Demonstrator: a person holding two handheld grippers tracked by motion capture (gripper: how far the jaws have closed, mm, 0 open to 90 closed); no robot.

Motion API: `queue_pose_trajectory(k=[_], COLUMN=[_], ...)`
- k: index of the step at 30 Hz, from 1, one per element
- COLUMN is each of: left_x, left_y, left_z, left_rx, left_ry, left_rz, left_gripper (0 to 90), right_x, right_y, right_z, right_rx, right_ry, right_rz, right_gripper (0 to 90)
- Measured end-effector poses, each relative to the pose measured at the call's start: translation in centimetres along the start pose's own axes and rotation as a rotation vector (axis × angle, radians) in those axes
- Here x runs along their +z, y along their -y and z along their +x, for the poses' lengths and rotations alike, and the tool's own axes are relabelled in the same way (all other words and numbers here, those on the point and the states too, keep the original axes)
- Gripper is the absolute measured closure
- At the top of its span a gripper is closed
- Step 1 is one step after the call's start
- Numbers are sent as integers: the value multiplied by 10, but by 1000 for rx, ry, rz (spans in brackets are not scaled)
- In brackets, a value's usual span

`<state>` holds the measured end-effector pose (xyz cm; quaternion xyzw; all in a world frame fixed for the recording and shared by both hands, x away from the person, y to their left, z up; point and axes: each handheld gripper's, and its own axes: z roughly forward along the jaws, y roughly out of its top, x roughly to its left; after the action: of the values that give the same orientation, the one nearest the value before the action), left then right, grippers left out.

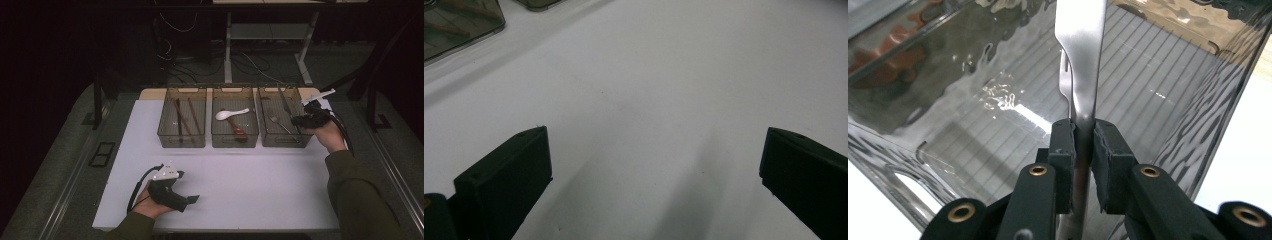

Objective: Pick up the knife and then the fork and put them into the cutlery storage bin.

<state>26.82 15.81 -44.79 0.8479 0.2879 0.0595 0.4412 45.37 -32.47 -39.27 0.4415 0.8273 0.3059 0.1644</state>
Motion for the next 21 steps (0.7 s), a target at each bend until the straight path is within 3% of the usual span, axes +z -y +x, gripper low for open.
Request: queue_pose_trajectory(k=[7, 17, 21], left_x=[1, 1, 1], left_y=[0, 0, -1], left_z=[0, 1, 2], left_rx=[0, -11, -15], left_ry=[3, 7, 7], left_rz=[1, -2, -9], left_gripper=[0, 0, 0], right_x=[-7, -16, -21], right_y=[0, 1, 1], right_z=[-3, -7, -6], right_rx=[40, 123, 149], right_ry=[-29, -95, -98], right_rz=[-60, -129, -172], right_gripper=[683, 449, 385])
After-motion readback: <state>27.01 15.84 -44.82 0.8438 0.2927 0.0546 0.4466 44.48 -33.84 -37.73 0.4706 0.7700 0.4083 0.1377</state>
